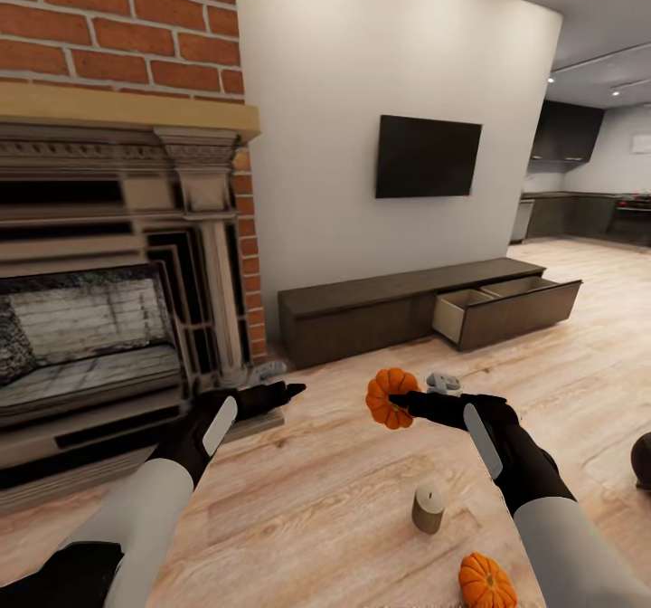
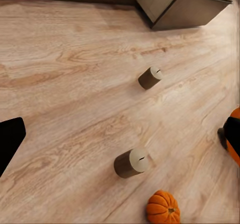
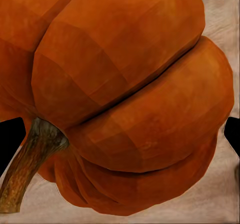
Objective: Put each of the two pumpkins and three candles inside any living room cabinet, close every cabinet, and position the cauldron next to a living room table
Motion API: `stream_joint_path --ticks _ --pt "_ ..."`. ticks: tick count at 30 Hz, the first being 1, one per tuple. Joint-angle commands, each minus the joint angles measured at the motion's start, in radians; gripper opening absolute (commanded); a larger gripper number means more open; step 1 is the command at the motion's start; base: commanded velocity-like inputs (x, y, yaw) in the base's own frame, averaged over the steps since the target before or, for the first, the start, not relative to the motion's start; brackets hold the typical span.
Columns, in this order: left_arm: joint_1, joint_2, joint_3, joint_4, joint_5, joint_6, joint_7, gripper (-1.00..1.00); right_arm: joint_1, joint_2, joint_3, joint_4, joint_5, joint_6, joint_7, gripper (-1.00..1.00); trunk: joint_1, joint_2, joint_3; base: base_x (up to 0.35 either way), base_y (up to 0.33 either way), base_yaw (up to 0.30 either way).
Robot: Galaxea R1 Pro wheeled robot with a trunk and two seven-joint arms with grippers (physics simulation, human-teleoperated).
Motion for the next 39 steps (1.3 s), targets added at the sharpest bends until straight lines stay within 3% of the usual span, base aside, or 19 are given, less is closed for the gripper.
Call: stream_joint_path --ticks 1,11,20,24,33,39 --pt "0.000 0.000 0.000 -0.001 0.007 0.007 0.001 1.00 -0.001 0.000 -0.002 -0.001 -0.006 0.006 0.003 -1.00 0.000 -0.001 -0.001 0.001 0.001 -0.295" --pt "0.000 0.002 0.000 -0.001 0.008 0.018 -0.004 1.00 -0.001 0.001 -0.002 -0.001 -0.006 0.006 0.003 -1.00 0.000 -0.001 -0.001 0.000 0.000 -0.295" --pt "0.000 0.008 0.009 0.018 0.010 0.068 -0.001 1.00 -0.001 0.003 0.000 0.011 -0.005 0.005 0.003 -1.00 0.000 -0.001 -0.001 0.000 0.000 -0.295" --pt "0.000 0.014 0.009 0.080 0.010 0.068 0.001 1.00 -0.001 0.004 0.001 0.013 -0.004 0.004 0.003 -1.00 0.000 -0.001 -0.001 0.000 0.000 -0.295" --pt "0.000 0.018 0.009 0.088 0.012 0.061 -0.006 1.00 -0.001 0.005 0.002 0.020 -0.003 0.004 0.002 -1.00 0.000 -0.001 -0.001 0.000 0.000 -0.295" --pt "0.000 0.021 0.007 0.089 0.012 0.021 -0.009 1.00 -0.001 0.005 0.001 0.032 -0.003 0.004 0.001 -1.00 0.000 -0.001 -0.005 0.013 0.064 -0.269"
